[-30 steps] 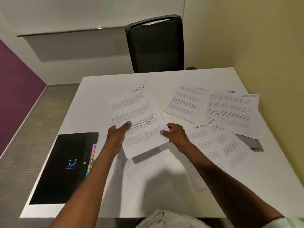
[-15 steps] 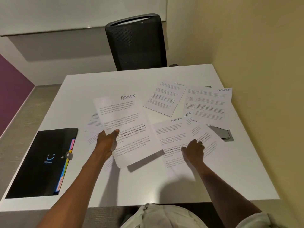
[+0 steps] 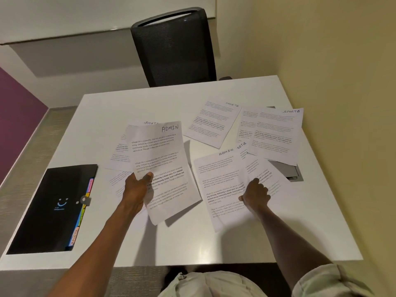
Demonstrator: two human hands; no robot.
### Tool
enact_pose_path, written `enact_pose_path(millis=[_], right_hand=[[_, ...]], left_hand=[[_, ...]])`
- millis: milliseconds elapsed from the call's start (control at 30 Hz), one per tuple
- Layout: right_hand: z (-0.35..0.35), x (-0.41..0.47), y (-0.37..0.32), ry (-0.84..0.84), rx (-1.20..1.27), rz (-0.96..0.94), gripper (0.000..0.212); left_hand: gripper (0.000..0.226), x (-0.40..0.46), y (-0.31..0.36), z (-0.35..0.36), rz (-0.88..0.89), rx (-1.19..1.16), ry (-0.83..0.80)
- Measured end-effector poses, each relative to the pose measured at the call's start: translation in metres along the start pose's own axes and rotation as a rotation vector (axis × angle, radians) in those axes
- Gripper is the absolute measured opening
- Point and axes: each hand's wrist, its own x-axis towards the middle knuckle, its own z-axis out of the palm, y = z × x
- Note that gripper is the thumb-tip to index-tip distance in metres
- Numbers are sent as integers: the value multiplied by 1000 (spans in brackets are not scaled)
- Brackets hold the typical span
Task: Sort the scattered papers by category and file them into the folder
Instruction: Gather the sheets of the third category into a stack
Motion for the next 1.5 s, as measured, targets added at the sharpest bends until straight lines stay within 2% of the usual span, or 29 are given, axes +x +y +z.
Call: enact_pose_path(millis=[133, 200, 300, 333, 467, 567, 667, 800, 933, 1033, 1100, 1133, 1200, 1267, 1300, 1367, 1433, 1500], right_hand=[[-1, 1, 2, 41, -9, -10, 52], [1, 2, 3, 108, 133, -69, 36], [-5, -2, 1, 124, 429, -144, 14], [-9, -4, -1, 145, 472, -181, 11], [-33, -10, -12, 234, 572, -307, 8], [-56, -10, -21, 250, 719, -308, 13], [-78, -5, -31, 157, 925, -258, 16], [-100, -14, -53, -20, 1145, -270, 28], [-100, -36, -79, -132, 1047, -299, 22], [-99, -49, -89, -249, 834, -333, 35], [-102, -52, -88, -283, 821, -327, 42], [-106, -53, -87, -303, 841, -330, 38], [-104, -51, -86, -348, 898, -342, 25], [-95, -48, -89, -320, 917, -326, 26], [-89, -48, -92, -280, 924, -319, 32], [-77, -49, -96, -171, 913, -332, 41], [-74, -55, -101, -70, 913, -373, 47], [-81, -63, -107, 31, 910, -408, 40]], left_hand=[[17, 8, -2, -3, 45, 102, 65], [16, 12, -1, -4, 61, 146, 106], [15, 19, 3, -5, 67, 171, 154], [15, 22, 5, -6, 71, 176, 160], [21, 29, 14, -4, 83, 198, 184], [20, 31, 23, -1, 75, 186, 182], [18, 35, 28, -2, 56, 119, 119], [17, 36, 31, 9, -53, -18, -25], [17, 28, 33, 26, -151, -63, -191], [15, 27, 31, 34, -215, 23, -276], [17, 27, 28, 37, -259, 31, -312], [20, 25, 27, 38, -264, 27, -329], [25, 19, 23, 40, -271, -77, -367], [42, 14, 21, 45, -301, -234, -429], [52, 13, 21, 50, -295, -274, -449], [55, 7, 22, 60, -171, -216, -396], [36, 4, 24, 65, 49, -87, -307], [24, 4, 29, 65, 231, 50, -272]])
